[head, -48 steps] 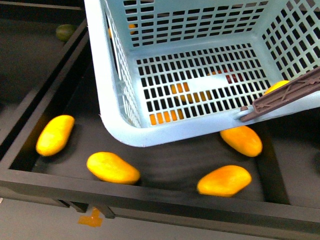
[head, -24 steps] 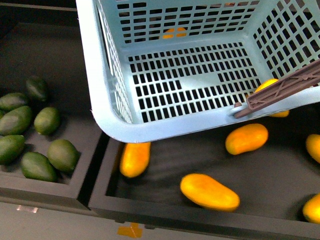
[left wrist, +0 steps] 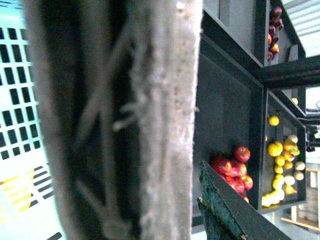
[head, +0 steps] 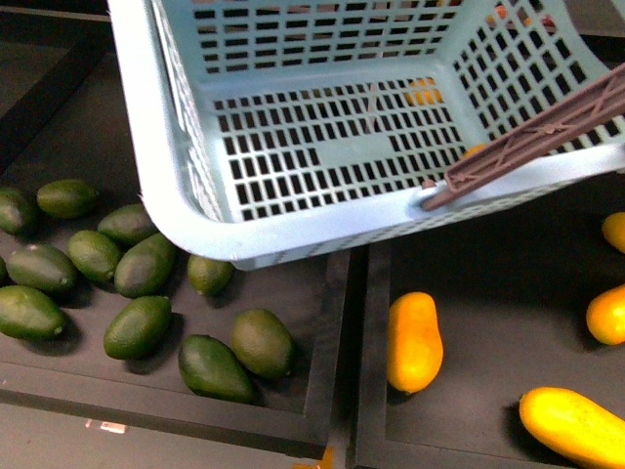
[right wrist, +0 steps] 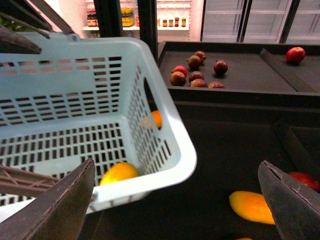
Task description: Pick lemon and mango into basket
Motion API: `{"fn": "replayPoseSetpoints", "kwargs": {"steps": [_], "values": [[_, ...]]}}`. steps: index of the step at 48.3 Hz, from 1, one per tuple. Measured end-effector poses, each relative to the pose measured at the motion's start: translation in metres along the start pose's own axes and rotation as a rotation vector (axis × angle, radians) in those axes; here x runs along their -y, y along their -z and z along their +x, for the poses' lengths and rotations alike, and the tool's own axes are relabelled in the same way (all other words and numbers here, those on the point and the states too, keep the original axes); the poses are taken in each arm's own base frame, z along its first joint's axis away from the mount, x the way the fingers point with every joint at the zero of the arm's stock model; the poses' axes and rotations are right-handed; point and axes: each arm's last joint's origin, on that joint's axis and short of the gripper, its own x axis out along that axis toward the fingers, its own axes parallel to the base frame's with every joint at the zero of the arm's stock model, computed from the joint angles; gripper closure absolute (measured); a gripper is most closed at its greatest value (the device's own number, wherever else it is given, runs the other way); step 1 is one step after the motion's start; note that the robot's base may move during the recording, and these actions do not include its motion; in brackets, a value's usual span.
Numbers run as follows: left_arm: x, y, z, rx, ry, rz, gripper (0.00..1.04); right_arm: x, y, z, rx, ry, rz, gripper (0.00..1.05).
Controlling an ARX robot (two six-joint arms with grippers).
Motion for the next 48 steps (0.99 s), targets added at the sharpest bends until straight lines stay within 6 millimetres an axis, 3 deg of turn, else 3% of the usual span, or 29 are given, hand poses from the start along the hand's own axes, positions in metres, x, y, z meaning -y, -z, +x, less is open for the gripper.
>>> {"fn": "replayPoseSetpoints", "kwargs": {"steps": [14,18,19,23,30,37,48], "values": [[0.004,0.005,0.000,-0.023,0.016,0.007,0.78,0.000,0.000,0.000,0.000,0.003,0.000,0.09],[0.005,0.006,0.000,-0.028,0.019,0.009,0.78,0.002,-0.001,0.007,-0.175,0.170,0.100,0.09],[0.005,0.007,0.000,-0.029,0.020,0.010,0.78,0.008,-0.004,0.012,-0.269,0.300,0.153,0.09],[0.007,0.010,0.001,-0.042,0.028,0.013,0.78,0.029,-0.008,0.020,-0.428,0.527,0.291,0.09],[0.007,0.010,0.001,-0.043,0.029,0.009,0.79,0.081,-0.005,0.048,-0.398,0.637,0.496,0.09],[0.006,0.008,0.000,-0.031,0.021,0.010,0.79,0.111,0.029,0.080,-0.454,0.709,0.540,0.09],[0.006,0.008,0.000,-0.034,0.023,0.011,0.79,0.115,0.101,0.122,-0.638,0.740,0.565,0.09]]}}
